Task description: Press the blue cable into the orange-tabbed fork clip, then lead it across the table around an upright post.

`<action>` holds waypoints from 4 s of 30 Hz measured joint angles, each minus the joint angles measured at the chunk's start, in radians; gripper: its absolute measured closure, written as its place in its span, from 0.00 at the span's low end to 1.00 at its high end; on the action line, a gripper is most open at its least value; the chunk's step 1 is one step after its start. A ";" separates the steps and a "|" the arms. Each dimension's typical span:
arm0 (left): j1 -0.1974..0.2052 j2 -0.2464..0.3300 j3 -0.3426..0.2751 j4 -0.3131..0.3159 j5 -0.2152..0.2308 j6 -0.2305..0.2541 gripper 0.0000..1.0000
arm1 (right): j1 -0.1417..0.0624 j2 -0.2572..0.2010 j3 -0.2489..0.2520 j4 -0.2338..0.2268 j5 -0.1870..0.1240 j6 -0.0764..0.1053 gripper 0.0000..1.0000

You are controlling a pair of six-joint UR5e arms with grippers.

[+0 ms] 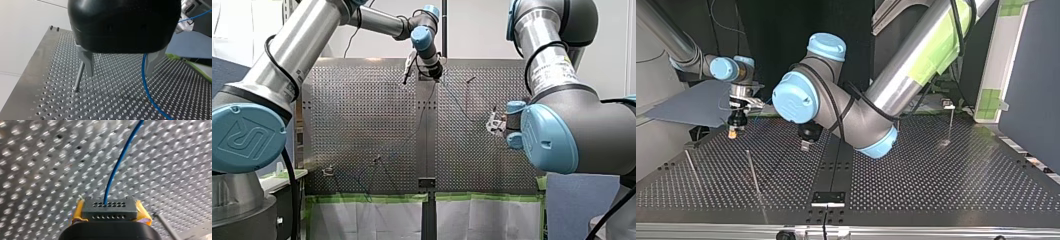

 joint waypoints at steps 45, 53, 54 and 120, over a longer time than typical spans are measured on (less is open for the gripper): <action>-0.015 -0.001 -0.014 0.053 -0.060 -0.052 0.06 | -0.012 -0.393 -0.115 0.393 -0.041 0.002 1.00; -0.020 -0.001 -0.014 0.054 -0.062 -0.052 0.06 | -0.027 -0.462 -0.056 0.462 -0.037 -0.047 1.00; -0.021 -0.001 -0.014 0.054 -0.062 -0.052 0.06 | -0.028 -0.472 -0.046 0.472 -0.031 -0.054 1.00; -0.071 -0.001 -0.014 0.033 -0.207 -0.134 0.06 | -0.077 -0.427 -0.198 1.028 -0.154 -0.095 1.00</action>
